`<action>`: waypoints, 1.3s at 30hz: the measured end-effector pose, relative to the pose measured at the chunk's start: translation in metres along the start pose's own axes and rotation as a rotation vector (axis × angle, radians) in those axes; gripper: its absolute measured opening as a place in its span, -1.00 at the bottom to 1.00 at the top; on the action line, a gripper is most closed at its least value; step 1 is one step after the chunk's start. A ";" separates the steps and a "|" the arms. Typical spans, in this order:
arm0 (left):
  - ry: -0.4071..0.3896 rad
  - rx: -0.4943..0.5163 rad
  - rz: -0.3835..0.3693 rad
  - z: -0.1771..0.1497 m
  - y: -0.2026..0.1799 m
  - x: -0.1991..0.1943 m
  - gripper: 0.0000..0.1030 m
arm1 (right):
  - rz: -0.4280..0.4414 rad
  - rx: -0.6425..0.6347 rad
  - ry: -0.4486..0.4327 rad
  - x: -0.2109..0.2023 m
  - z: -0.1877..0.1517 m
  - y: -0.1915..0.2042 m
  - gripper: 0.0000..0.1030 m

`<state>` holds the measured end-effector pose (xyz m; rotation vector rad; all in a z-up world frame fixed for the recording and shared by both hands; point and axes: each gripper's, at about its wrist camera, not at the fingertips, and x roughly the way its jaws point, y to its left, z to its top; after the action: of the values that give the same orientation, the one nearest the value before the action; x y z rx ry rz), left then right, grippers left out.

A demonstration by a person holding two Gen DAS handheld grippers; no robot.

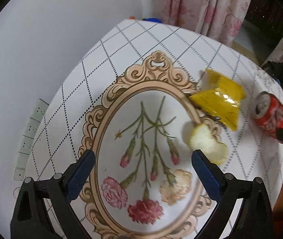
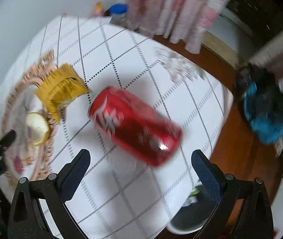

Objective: Collect trash
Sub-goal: 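Grasp the lemon peel with the left tool while the right tool grasps the red cola can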

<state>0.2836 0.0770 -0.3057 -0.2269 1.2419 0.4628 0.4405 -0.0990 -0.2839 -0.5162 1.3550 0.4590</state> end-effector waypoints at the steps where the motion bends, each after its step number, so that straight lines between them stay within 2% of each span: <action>1: 0.005 0.000 -0.009 0.001 0.001 0.003 0.93 | -0.001 -0.017 0.011 0.006 0.006 0.000 0.98; 2: 0.010 0.001 -0.014 0.001 0.002 0.007 0.93 | -0.033 -0.034 0.025 0.014 0.013 0.002 0.99; 4: 0.009 0.008 -0.041 0.004 0.001 0.011 0.93 | -0.030 -0.045 0.035 0.022 0.019 0.001 0.98; 5: 0.003 0.012 -0.067 0.003 0.001 0.011 0.93 | -0.002 -0.032 0.042 0.026 0.023 -0.002 0.97; 6: -0.004 0.016 -0.086 0.002 0.002 0.007 0.93 | 0.022 -0.012 0.047 0.029 0.027 -0.006 0.87; 12: -0.023 0.111 -0.172 -0.006 -0.018 0.006 0.93 | 0.102 0.127 0.035 0.038 0.030 -0.030 0.76; 16: -0.014 0.202 -0.216 -0.007 -0.039 0.007 0.92 | 0.167 0.279 0.035 0.037 0.013 -0.056 0.70; 20: 0.022 0.308 -0.217 -0.006 -0.057 0.018 0.90 | 0.152 0.342 0.061 0.036 -0.010 -0.065 0.67; 24: 0.003 0.358 -0.205 -0.006 -0.066 0.024 0.88 | 0.176 0.370 0.100 0.035 -0.037 -0.068 0.66; 25: -0.011 0.362 -0.202 -0.006 -0.066 0.024 0.63 | 0.184 0.372 0.108 0.035 -0.041 -0.068 0.65; 27: -0.030 0.360 -0.198 -0.004 -0.067 0.024 0.42 | 0.188 0.361 0.109 0.035 -0.045 -0.069 0.66; 30: -0.061 0.360 -0.210 -0.005 -0.069 0.018 -0.05 | 0.183 0.327 0.098 0.038 -0.039 -0.066 0.66; 33: -0.078 0.365 -0.210 -0.002 -0.068 0.012 -0.24 | 0.153 0.296 0.075 0.043 -0.032 -0.061 0.67; 36: -0.084 0.368 -0.210 0.002 -0.066 0.010 -0.34 | 0.130 0.282 0.061 0.047 -0.022 -0.055 0.65; 38: -0.091 0.376 -0.197 0.000 -0.064 0.009 -0.38 | 0.114 0.278 0.053 0.050 -0.020 -0.049 0.37; 39: -0.094 0.378 -0.191 0.000 -0.063 0.009 -0.39 | 0.105 0.282 0.044 0.049 -0.020 -0.048 0.37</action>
<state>0.3142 0.0234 -0.3193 -0.0012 1.1780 0.0682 0.4607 -0.1487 -0.3309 -0.2246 1.4660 0.3359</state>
